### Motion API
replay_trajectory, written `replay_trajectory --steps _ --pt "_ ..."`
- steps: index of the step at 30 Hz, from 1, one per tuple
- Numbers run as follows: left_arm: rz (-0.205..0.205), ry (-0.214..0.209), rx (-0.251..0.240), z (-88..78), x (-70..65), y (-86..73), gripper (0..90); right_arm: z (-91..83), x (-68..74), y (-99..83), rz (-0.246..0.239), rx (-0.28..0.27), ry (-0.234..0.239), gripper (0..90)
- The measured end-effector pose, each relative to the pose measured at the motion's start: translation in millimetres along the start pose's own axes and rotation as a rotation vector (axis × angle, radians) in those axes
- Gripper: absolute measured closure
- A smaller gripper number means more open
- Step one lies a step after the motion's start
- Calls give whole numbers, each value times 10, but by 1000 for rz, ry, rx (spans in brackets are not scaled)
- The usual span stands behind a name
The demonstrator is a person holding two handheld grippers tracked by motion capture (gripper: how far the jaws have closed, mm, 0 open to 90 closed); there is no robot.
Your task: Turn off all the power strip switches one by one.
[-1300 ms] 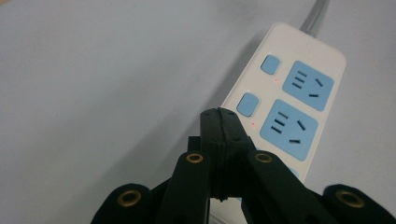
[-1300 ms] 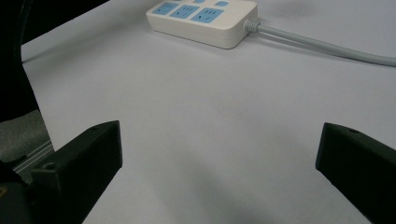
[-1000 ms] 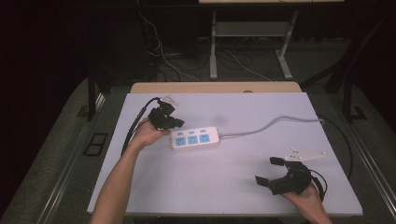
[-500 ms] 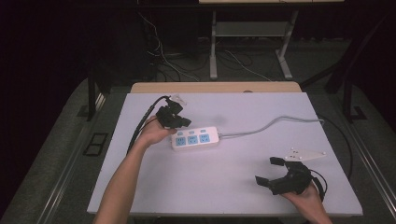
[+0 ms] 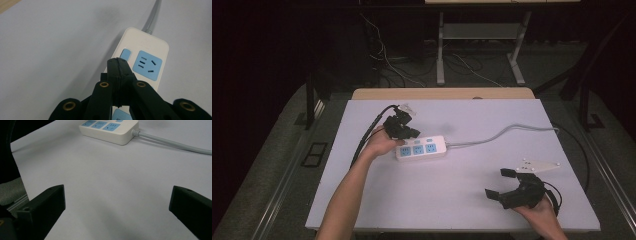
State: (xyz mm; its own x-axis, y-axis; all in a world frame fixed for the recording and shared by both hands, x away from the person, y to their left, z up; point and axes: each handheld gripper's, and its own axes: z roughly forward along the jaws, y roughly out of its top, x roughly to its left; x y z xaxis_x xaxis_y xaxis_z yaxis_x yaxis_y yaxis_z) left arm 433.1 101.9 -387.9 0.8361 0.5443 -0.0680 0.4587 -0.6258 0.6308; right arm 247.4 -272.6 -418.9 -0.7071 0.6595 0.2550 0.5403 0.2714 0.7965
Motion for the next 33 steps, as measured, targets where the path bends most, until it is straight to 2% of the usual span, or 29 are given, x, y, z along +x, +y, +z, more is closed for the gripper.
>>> replay_trajectory --steps 12,24,33 --pt "-14 -2 19 116 21 -52 892 -1 2 -2 -3 4 2 4" --pt "-11 -11 40 187 28 -88 892 2 4 -3 -5 8 -1 4" --pt "-26 -18 32 197 35 -91 893 -3 3 -5 -6 6 0 4"
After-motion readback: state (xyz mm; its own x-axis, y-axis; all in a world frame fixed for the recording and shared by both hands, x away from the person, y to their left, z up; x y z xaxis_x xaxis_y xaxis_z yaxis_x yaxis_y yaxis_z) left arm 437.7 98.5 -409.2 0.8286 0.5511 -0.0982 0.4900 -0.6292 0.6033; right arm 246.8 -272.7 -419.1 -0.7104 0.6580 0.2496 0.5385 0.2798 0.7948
